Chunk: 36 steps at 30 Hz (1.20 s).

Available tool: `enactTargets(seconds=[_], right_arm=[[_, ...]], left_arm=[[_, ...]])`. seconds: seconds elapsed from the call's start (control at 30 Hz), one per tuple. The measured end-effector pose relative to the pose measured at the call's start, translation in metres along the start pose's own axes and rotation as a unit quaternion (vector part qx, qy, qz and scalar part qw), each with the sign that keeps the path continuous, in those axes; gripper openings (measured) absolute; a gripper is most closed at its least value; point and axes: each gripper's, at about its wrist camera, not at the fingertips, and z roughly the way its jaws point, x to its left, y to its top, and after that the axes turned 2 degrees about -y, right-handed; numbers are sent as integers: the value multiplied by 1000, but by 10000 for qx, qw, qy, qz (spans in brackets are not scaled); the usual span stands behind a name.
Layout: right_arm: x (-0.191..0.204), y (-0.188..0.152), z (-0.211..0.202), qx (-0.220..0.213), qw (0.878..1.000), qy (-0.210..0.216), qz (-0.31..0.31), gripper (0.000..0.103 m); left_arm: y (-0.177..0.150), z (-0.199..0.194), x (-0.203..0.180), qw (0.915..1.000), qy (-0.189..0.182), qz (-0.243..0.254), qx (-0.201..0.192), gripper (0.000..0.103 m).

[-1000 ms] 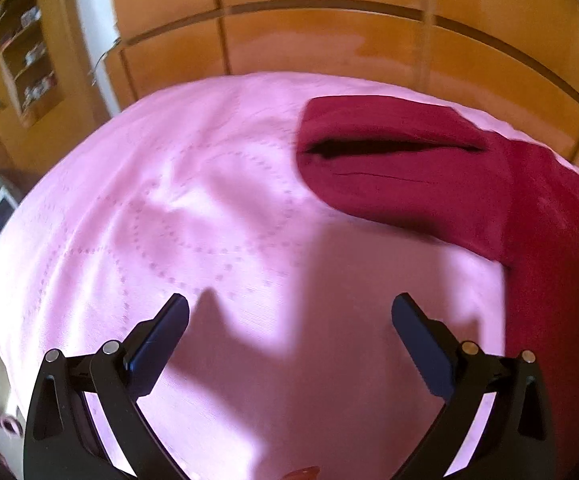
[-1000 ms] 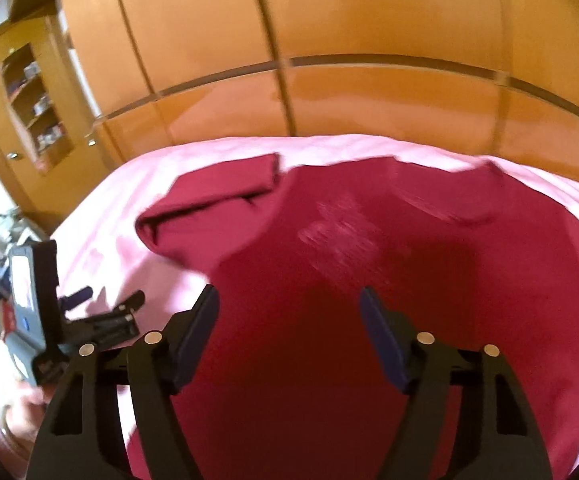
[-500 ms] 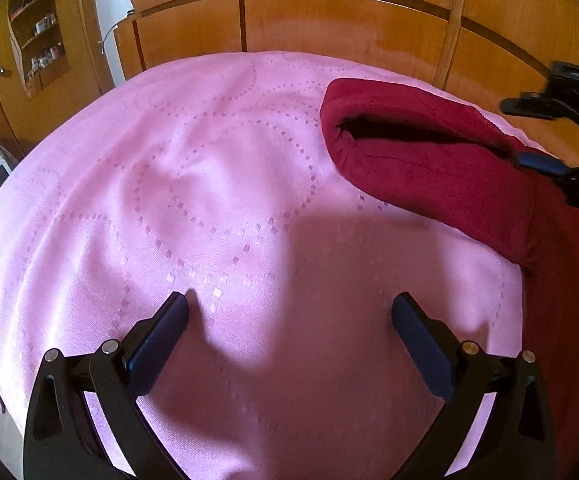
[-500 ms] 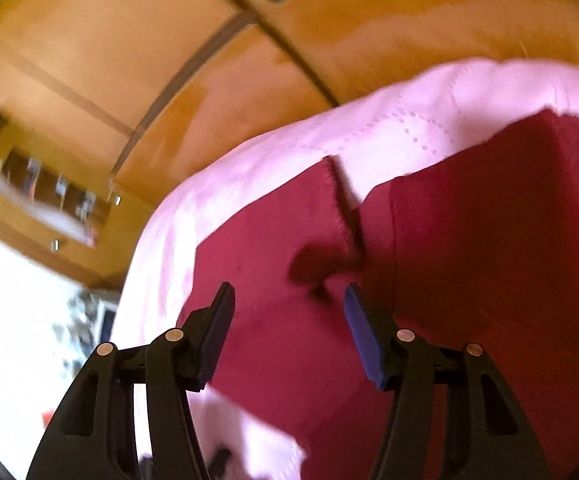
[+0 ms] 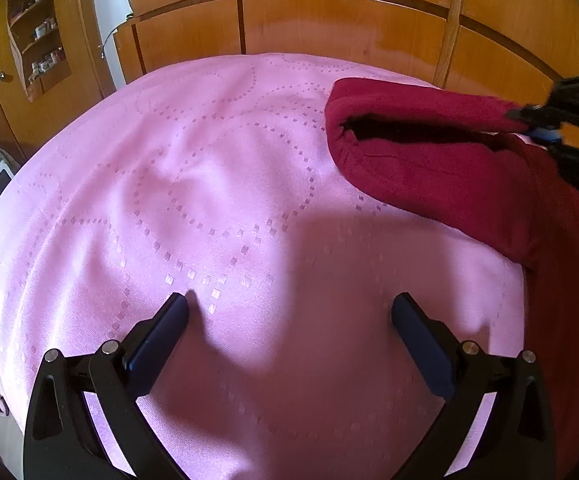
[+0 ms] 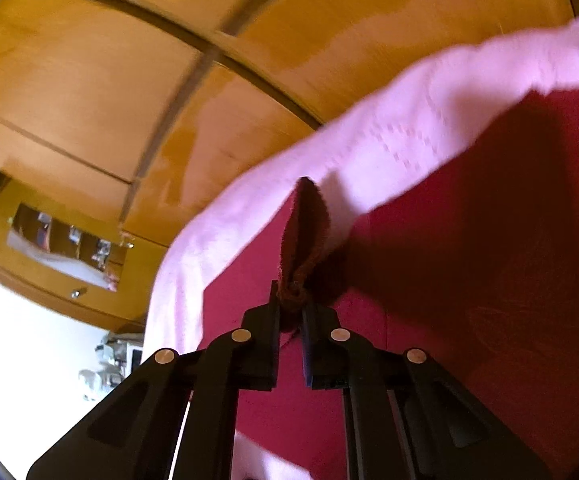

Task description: Fold small clothes

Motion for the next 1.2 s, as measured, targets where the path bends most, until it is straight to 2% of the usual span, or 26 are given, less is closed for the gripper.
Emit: enactTargets(seconds=[0.13, 0.27, 0.4, 0.47, 0.63, 0.83, 0.93, 1.03, 1.07, 1.13, 1.2], right_arm=[[0, -4, -36, -264, 9993, -6, -246, 8], [-13, -8, -75, -629, 9973, -137, -364, 8], [-37, -7, -123, -1007, 9929, -423, -470, 8], [-54, -8, -145, -1173, 9903, -614, -419, 8], [-92, -8, -165, -1364, 9858, -965, -133, 8], [-136, -16, -176, -1369, 9809, -1380, 91, 8], [-152, -17, -181, -1366, 9796, -1456, 214, 8], [-157, -18, -197, -1591, 9776, -1359, 239, 8], [-158, -21, -204, -1640, 9767, -1370, 206, 8], [-164, -24, -208, -1655, 9746, -1495, 190, 8], [-177, -26, -201, -1476, 9727, -1756, 348, 8]], left_arm=[[9, -9, -5, 9991, -424, -80, -58, 101], [18, -17, -18, 9974, -658, -218, -211, 101], [23, -10, -43, 9962, -864, 0, -105, 101], [26, -2, -55, 9963, -853, 134, -6, 101], [38, 17, -77, 9972, -707, 223, 45, 101], [46, 35, -93, 9980, -444, 427, 131, 101], [53, 34, -91, 9982, -400, 438, 112, 101], [55, 29, -88, 9986, -391, 331, -120, 101], [55, 31, -88, 9986, -393, 353, -81, 101], [54, 42, -89, 9983, -393, 427, 104, 101], [52, 42, -87, 9982, -435, 404, 76, 101]])
